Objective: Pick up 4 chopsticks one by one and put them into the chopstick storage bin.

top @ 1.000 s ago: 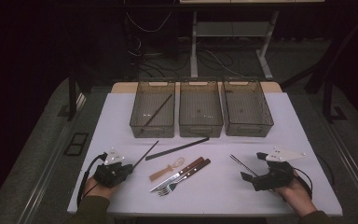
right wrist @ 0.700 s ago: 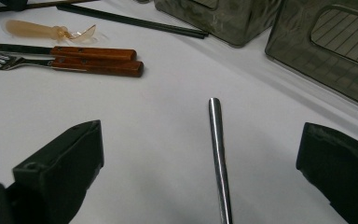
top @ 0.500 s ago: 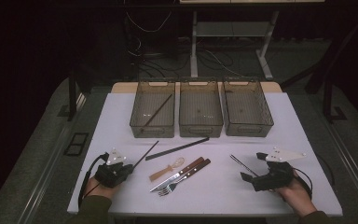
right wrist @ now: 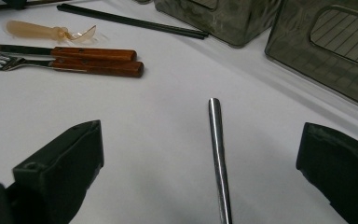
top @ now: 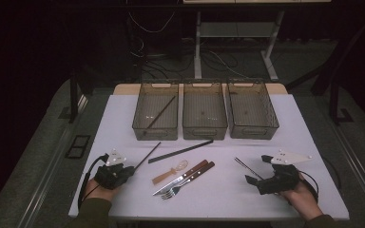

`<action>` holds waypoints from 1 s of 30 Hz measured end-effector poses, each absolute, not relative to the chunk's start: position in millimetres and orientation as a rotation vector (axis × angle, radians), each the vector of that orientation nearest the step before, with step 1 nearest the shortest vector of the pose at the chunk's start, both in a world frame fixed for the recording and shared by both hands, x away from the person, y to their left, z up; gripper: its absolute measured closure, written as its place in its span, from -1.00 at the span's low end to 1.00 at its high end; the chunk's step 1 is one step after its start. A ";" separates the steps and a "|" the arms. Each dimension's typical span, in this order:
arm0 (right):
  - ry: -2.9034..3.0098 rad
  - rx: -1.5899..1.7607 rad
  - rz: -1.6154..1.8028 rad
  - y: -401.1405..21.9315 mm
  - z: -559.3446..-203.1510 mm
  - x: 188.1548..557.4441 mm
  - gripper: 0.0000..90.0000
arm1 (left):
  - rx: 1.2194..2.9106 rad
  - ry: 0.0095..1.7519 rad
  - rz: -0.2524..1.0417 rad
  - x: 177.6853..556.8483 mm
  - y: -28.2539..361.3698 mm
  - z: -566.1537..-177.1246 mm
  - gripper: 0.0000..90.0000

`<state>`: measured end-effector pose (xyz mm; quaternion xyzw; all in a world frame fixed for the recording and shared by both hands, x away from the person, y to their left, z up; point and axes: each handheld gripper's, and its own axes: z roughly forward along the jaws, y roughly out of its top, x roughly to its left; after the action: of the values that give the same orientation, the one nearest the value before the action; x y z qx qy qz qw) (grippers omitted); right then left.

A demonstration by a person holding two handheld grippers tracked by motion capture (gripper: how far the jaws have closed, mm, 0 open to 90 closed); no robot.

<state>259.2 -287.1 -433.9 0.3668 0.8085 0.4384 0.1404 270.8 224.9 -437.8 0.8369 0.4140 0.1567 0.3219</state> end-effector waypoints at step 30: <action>2.344 1.063 1.265 -286.7 -435.4 260.5 -0.98 | 2.195 0.943 0.330 275.3 223.0 -414.5 0.89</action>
<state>260.5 -286.7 -435.4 0.3671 0.8097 0.4370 0.1367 275.3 223.0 -414.5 0.8503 0.3651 0.1277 0.3569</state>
